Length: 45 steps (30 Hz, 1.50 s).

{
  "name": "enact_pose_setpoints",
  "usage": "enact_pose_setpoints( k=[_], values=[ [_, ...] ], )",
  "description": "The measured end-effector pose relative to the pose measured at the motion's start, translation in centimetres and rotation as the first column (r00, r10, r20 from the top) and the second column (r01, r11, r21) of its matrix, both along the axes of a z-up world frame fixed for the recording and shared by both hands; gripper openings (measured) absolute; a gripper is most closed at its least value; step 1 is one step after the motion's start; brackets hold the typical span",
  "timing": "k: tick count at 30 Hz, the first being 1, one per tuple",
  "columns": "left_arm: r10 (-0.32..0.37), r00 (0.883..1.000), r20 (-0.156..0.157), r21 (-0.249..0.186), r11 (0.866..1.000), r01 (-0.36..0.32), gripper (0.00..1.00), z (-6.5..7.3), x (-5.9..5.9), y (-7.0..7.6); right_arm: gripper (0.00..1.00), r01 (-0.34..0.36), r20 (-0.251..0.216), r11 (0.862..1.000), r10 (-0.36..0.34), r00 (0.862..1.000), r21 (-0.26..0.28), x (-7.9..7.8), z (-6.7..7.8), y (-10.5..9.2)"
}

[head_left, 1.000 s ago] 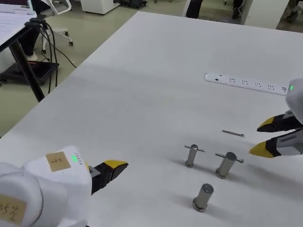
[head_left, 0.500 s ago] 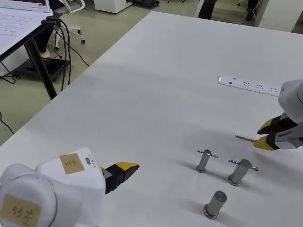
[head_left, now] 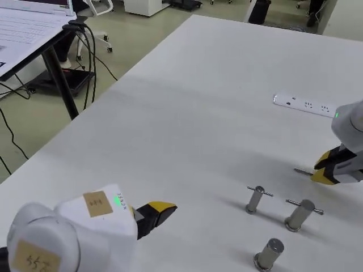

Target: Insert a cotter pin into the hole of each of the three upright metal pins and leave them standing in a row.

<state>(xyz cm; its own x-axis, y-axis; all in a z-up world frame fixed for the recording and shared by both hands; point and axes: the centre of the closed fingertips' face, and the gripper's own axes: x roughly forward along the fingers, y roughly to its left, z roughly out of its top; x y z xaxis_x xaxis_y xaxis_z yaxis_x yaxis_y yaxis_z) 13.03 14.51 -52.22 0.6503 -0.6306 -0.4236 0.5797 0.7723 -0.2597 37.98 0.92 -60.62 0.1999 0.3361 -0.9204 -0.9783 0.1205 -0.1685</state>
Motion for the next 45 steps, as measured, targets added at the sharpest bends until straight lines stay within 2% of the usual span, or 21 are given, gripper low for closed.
enact_pose_setpoints(
  k=[7, 9, 11, 13, 14, 15, 17, 20, 23, 28, 31, 35, 41, 45],
  values=[
    [-0.002, 1.0, -0.006, -0.001, 1.0, 0.002, 0.96, -0.1, -0.1, -0.1, 0.08, -0.047, -0.014, 0.997, 0.046, 0.999, -0.056, -0.4, -0.6, -0.1],
    [-0.004, 1.0, -0.007, 0.001, 1.0, 0.004, 0.96, -0.1, -0.1, -0.2, 0.06, -0.045, -0.009, 0.998, 0.044, 0.999, -0.052, -0.2, -0.6, 0.1],
    [-0.008, 1.0, -0.01, 0.002, 1.0, 0.008, 0.95, -0.2, -0.2, -0.3, 0.05, -0.068, -0.018, 0.995, 0.067, 0.998, -0.067, -0.3, -0.5, 0.0],
    [-0.014, 1.0, -0.014, 0.004, 1.0, 0.014, 0.94, -0.2, -0.3, -0.4, 0.0, -0.063, -0.072, 0.995, 0.058, 0.996, -0.078, -1.1, -0.7, 0.0],
    [-0.012, 1.0, -0.009, 0.004, 1.0, 0.012, 0.92, -0.2, -0.3, -0.4, 0.0, -0.059, -0.056, 0.995, 0.055, 0.997, -0.084, -0.8, -0.6, 0.3],
    [-0.003, 1.0, 0.005, -0.003, 1.0, 0.004, 0.91, 0.0, -0.1, -0.4, 0.0, -0.076, -0.066, 0.992, 0.069, 0.995, -0.101, -1.0, -0.5, 0.3],
    [0.021, 1.0, 0.008, -0.035, 0.999, -0.021, 0.89, 0.5, 0.2, -0.2, 0.0, -0.141, -0.063, 0.978, 0.132, 0.989, -0.157, -0.9, -0.6, 0.2],
    [0.039, 0.999, 0.016, -0.041, 0.998, -0.039, 0.89, 0.8, 0.5, 0.2, 0.0, -0.165, -0.071, 0.96, 0.153, 0.986, -0.225, -1.0, -0.6, 0.3],
    [0.048, 0.999, 0.017, -0.043, 0.998, -0.048, 0.88, 0.9, 0.6, 0.3, 0.0, -0.176, -0.085, 0.95, 0.159, 0.984, -0.258, -0.9, -0.7, 0.3],
    [0.059, 0.998, 0.022, -0.03, 0.998, -0.059, 0.88, 0.9, 0.5, 0.5, 0.0, -0.168, -0.1, 0.949, 0.146, 0.984, -0.267, -0.9, -0.8, 0.1],
    [0.073, 0.997, 0.018, -0.031, 0.997, -0.072, 0.88, 0.9, 0.6, 0.8, 0.0, -0.094, -0.102, 0.958, 0.069, 0.992, -0.272, -0.8, -0.8, 0.0],
    [0.092, 0.995, 0.028, -0.039, 0.995, -0.091, 0.88, 1.2, 0.8, 1.1, 0.0, -0.115, -0.12, 0.952, 0.084, 0.989, -0.285, -0.6, -1.0, -0.1],
    [0.098, 0.995, 0.03, -0.038, 0.995, -0.097, 0.86, 1.3, 0.8, 1.3, 0.0, -0.111, -0.131, 0.963, 0.081, 0.988, -0.246, -0.6, -1.0, -0.3],
    [0.117, 0.992, 0.037, -0.056, 0.992, -0.115, 0.84, 1.6, 1.0, 1.6, 0.0, -0.129, -0.12, 0.96, 0.102, 0.988, -0.248, -0.7, -1.1, -0.2]
  ],
)
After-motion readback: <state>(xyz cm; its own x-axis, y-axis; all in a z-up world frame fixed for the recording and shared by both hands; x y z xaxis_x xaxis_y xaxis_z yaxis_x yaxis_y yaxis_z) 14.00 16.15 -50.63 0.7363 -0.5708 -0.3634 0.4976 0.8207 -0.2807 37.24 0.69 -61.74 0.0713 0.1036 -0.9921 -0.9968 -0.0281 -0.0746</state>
